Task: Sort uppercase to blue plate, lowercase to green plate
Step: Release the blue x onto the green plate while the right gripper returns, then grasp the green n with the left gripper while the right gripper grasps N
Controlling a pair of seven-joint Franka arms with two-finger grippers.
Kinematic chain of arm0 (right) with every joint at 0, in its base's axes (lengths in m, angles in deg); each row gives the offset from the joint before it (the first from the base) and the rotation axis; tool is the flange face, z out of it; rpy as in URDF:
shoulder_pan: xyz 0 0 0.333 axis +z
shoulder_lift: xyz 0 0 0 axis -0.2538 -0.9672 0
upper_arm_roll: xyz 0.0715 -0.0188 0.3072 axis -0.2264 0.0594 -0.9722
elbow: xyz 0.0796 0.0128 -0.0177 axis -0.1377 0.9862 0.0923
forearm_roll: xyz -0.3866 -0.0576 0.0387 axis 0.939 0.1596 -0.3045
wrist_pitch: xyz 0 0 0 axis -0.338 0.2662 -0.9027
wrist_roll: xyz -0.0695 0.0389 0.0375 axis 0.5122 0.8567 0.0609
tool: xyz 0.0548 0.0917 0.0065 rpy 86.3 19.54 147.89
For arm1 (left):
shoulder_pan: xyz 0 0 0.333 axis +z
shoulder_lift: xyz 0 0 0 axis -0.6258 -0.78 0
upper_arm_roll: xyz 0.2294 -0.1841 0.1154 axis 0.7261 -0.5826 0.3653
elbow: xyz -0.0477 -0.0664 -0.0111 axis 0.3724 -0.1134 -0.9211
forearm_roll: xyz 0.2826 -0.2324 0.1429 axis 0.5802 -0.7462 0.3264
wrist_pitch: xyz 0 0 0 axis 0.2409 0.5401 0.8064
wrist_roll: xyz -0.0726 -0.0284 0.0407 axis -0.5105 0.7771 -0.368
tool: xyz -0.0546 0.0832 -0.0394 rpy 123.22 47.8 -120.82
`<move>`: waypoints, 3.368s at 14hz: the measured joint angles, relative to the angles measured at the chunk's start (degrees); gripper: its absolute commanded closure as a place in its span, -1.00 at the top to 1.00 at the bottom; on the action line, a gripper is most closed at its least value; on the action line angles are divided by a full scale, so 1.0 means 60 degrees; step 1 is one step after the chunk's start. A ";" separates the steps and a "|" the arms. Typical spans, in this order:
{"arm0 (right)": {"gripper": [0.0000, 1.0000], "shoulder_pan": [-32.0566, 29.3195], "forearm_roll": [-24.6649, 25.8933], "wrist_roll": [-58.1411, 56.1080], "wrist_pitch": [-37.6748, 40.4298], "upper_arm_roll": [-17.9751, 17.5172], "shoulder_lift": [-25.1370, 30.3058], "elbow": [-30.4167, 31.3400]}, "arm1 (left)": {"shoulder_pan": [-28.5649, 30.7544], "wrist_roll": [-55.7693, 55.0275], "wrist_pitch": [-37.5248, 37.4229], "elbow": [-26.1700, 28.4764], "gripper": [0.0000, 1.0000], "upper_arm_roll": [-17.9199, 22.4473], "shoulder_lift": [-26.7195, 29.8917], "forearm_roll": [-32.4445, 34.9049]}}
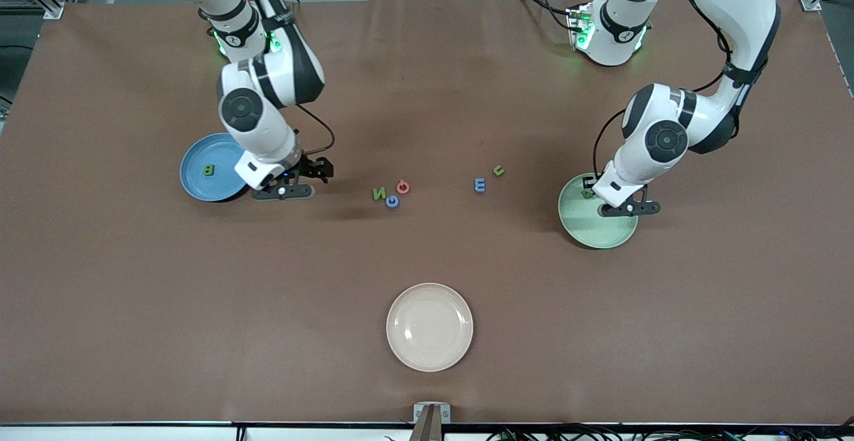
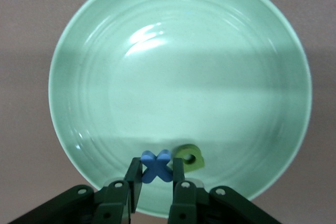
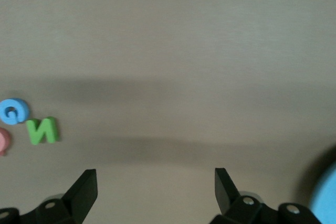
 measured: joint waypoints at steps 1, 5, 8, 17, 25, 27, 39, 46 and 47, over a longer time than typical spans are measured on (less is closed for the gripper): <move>0.90 0.0115 -0.0340 0.0001 -0.0103 -0.0093 -0.0254 -0.0161 | 0.0063 0.0127 0.0294 0.0145 -0.69 0.0000 -0.0002 0.0000; 0.89 0.0211 -0.1696 0.0000 -0.0942 -0.0729 -0.1213 -0.0510 | 0.0213 0.0272 0.0715 0.0458 -0.69 0.0001 -0.0024 0.0178; 0.86 0.0228 -0.2484 0.0001 -0.1561 -0.1196 -0.1879 -0.0750 | 0.0276 0.0272 0.0720 0.0500 -0.37 0.0001 -0.0047 0.0348; 0.70 0.0339 -0.3162 0.0432 -0.1827 -0.1490 -0.2629 -0.1440 | 0.0214 -0.1099 0.0604 -0.0021 0.99 -0.1129 -0.0059 0.0419; 0.70 0.0484 -0.3175 0.0813 -0.1796 -0.1496 -0.3173 -0.1846 | -0.1618 -0.6189 0.0342 -0.0880 0.99 -0.2051 -0.1020 0.0419; 0.70 0.0491 -0.3175 0.0813 -0.1784 -0.1496 -0.3173 -0.1840 | -0.1950 -0.6729 0.0368 -0.1052 0.99 -0.2049 -0.1404 0.0419; 0.46 0.0513 -0.3175 0.0544 -0.1780 -0.1451 -0.3169 -0.1718 | -0.2350 -0.7717 0.0684 -0.1165 -0.16 -0.2049 -0.2285 0.1505; 0.08 0.0489 -0.3184 0.0457 -0.1792 -0.1425 -0.3168 -0.1691 | -0.2349 -0.7732 0.0673 -0.1181 -0.85 -0.2053 -0.2264 0.1506; -0.15 0.0487 -0.3184 0.0438 -0.1799 -0.1411 -0.3159 -0.1691 | -0.2341 -0.7736 0.0679 -0.1191 -0.87 -0.2051 -0.2264 0.1506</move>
